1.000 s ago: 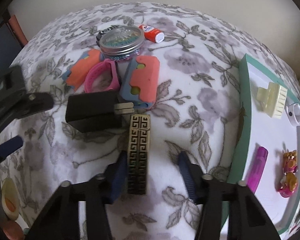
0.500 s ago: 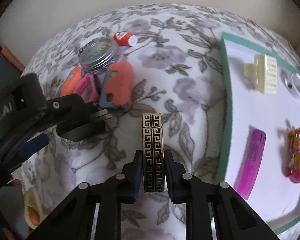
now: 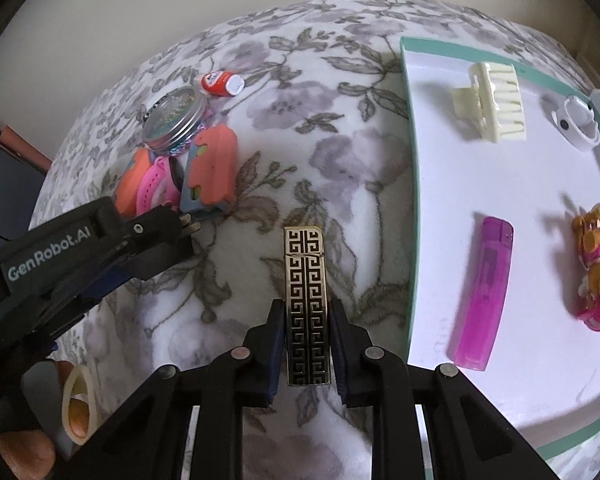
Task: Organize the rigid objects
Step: 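Close the right gripper on the gold Greek-key strip while the left gripper grasps the black box, then carry the gold strip and black box over the tray with both tools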
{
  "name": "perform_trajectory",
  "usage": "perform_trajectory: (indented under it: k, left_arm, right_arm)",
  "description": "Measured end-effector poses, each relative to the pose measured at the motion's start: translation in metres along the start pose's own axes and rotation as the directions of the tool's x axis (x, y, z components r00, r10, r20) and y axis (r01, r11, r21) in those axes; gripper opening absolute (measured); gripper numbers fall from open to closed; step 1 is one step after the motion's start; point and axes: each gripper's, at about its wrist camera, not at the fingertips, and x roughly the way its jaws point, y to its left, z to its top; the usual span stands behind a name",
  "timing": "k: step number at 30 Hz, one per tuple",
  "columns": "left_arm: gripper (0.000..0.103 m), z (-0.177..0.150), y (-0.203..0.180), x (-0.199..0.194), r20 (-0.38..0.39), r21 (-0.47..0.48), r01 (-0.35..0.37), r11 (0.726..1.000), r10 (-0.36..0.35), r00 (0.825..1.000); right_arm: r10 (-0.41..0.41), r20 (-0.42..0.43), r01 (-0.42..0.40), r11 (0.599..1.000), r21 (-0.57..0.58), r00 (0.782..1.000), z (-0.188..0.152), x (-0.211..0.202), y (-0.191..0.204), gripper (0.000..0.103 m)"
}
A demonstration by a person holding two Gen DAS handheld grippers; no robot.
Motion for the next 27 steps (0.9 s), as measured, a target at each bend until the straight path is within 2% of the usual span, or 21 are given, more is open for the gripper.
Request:
perform_trajectory:
  k: [14, 21, 27]
  left_arm:
    - [0.059, 0.000, 0.008, -0.014, 0.022, -0.047, 0.017, 0.999, -0.016, 1.000]
    - [0.059, 0.001, 0.006, -0.034, 0.076, -0.053, 0.048, 0.997, -0.044, 0.996]
    - [0.059, 0.002, 0.001, -0.055, 0.133, -0.047, 0.088, 0.995, -0.081, 0.988]
  right_arm:
    - [0.074, 0.008, -0.075, 0.994, 0.080, 0.997, -0.001, -0.009, -0.015, 0.022]
    - [0.132, 0.054, -0.138, 0.983, 0.121, 0.990, -0.004, -0.032, -0.026, 0.022]
    - [0.196, 0.115, -0.213, 0.964, 0.160, 0.974, -0.003, -0.057, -0.037, 0.022]
